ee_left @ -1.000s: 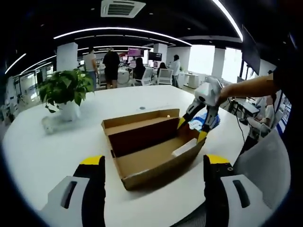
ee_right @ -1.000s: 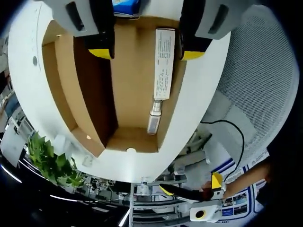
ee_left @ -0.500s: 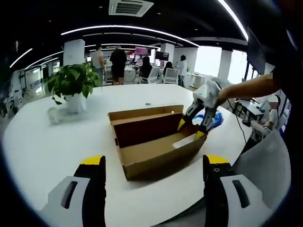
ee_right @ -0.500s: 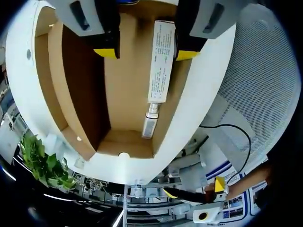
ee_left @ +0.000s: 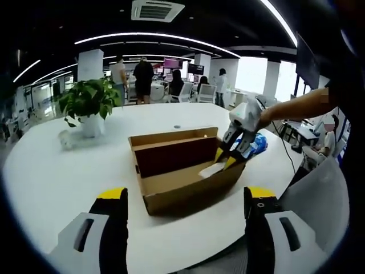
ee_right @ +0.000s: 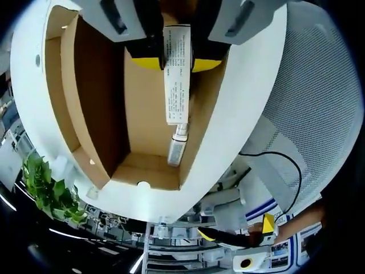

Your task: Operate the shoe box by opening the lid, removing the specified soft item, and placing it in the target area until the item is outside and the box remains undamaged.

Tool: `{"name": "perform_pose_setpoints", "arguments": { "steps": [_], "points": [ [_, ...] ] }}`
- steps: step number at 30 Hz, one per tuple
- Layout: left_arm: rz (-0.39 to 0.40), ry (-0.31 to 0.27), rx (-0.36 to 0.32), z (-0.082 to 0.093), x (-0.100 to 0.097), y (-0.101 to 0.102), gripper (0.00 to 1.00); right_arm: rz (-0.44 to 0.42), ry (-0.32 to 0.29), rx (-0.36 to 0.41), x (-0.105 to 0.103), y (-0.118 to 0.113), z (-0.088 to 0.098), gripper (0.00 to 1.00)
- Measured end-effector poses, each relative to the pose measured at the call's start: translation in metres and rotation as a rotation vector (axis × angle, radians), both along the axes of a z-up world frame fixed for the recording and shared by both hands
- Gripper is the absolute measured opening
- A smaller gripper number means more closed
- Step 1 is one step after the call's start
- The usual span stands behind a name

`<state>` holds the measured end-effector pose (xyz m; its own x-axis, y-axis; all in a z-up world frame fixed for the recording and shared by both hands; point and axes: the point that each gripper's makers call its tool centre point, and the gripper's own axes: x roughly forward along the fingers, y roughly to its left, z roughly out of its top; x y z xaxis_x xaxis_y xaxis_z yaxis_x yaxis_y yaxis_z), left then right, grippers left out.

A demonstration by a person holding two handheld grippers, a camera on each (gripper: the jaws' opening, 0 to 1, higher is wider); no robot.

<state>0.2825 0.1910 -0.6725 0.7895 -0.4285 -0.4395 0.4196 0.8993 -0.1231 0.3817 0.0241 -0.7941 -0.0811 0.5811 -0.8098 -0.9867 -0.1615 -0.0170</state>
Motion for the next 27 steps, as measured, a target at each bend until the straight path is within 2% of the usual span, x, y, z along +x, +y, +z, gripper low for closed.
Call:
{"name": "perform_pose_setpoints", "arguments": {
  "steps": [9, 16, 22, 27],
  "points": [
    [-0.005, -0.011, -0.011, 0.003, 0.001, -0.002, 0.86, 0.001, -0.036, 0.023, 0.004, 0.001, 0.011, 0.12],
    [-0.019, -0.008, -0.013, 0.002, -0.001, -0.010, 0.86, 0.012, -0.079, 0.059, 0.010, 0.003, 0.035, 0.12],
    [-0.023, -0.013, -0.010, 0.005, -0.002, -0.015, 0.86, 0.011, -0.091, 0.066, 0.013, -0.002, 0.051, 0.12],
    [-0.024, -0.005, 0.026, 0.002, -0.004, -0.014, 0.86, 0.011, -0.095, 0.091, 0.013, -0.002, 0.067, 0.12]
  ]
}}
